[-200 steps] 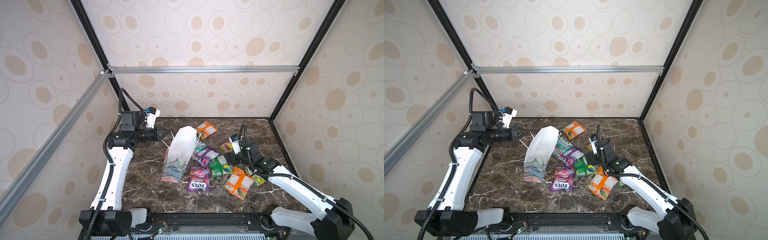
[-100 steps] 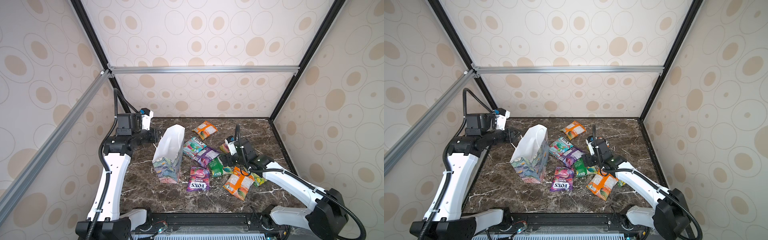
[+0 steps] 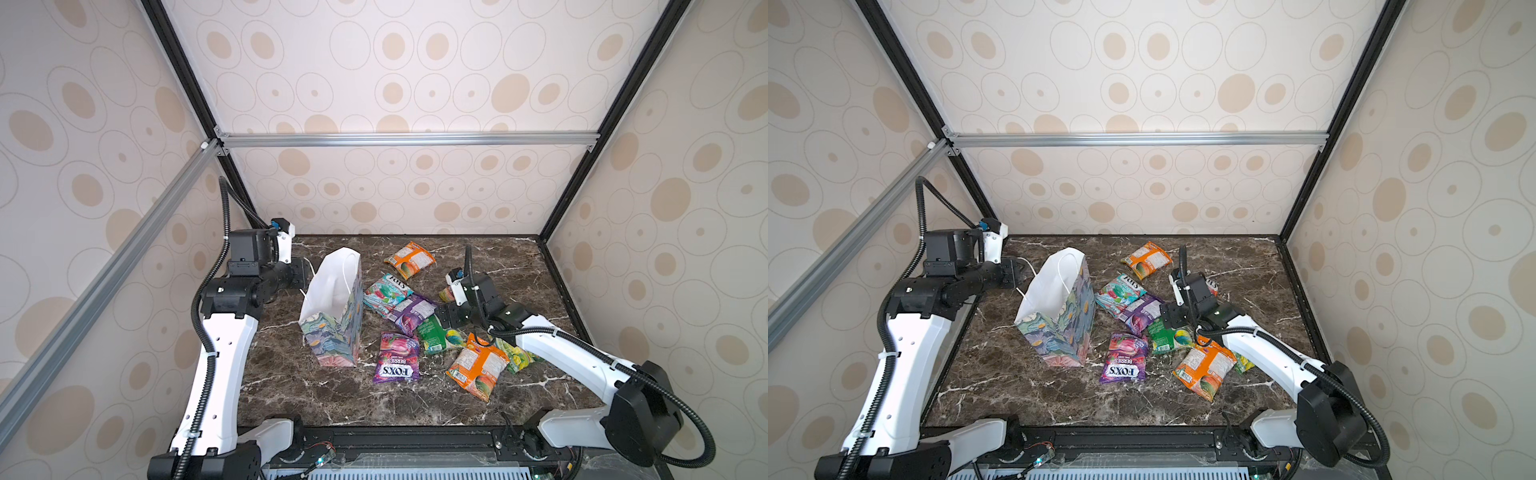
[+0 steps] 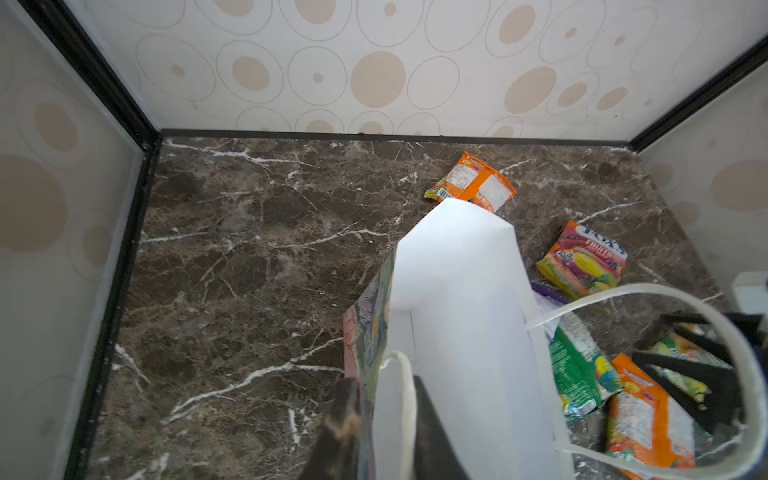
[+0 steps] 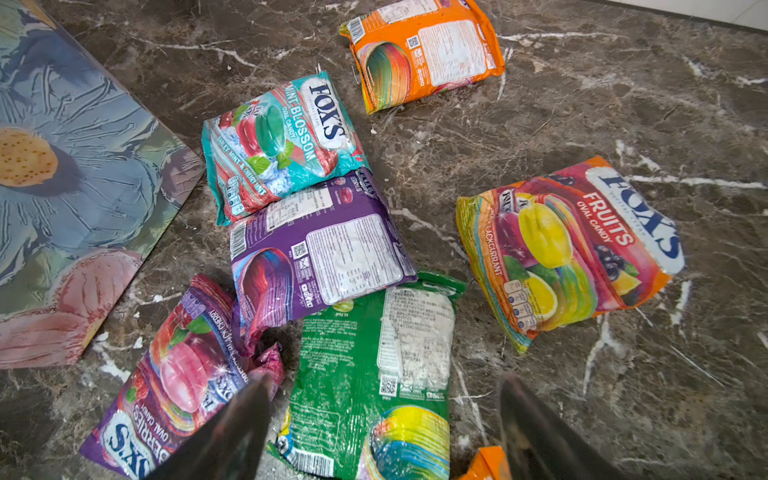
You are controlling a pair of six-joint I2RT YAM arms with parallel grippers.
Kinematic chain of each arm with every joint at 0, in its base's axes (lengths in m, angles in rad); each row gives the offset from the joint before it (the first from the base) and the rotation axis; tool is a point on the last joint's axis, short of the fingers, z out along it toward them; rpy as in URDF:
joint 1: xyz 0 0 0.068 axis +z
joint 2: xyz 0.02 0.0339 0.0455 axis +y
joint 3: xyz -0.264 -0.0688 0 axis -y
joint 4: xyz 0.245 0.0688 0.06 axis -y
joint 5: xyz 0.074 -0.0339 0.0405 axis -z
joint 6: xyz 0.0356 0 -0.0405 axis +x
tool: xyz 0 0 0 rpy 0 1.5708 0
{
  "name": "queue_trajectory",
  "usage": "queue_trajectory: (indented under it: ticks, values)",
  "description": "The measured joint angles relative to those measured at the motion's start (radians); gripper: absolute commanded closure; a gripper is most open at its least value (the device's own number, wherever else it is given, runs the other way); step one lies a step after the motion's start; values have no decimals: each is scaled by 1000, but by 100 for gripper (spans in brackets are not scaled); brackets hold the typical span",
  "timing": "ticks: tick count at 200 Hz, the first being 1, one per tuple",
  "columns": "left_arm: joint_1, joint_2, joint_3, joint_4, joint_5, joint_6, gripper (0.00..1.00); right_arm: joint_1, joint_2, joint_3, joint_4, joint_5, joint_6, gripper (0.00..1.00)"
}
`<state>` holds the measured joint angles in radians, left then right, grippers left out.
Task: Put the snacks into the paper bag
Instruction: 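Grip the bag edge with the left gripper while the right lowers to packets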
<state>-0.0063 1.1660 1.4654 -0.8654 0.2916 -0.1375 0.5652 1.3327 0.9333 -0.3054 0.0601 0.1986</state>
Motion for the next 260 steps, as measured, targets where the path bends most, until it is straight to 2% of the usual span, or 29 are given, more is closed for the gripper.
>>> queue_trajectory:
  ticks: [23,65,114,181,260]
  values:
    - [0,-11,-1,3,4,6,98,-31,35,0,15,-29,29,18]
    - [0,-60,-53,76,87,12,98,-106,131,0,72,-140,53,24]
    - [0,-77,-109,195,169,12,100,-122,219,2,165,-256,51,28]
    - [0,-55,-119,236,278,26,100,-128,294,31,176,-258,29,31]
    - [0,-44,-120,202,352,27,100,-147,390,68,203,-306,-15,44]
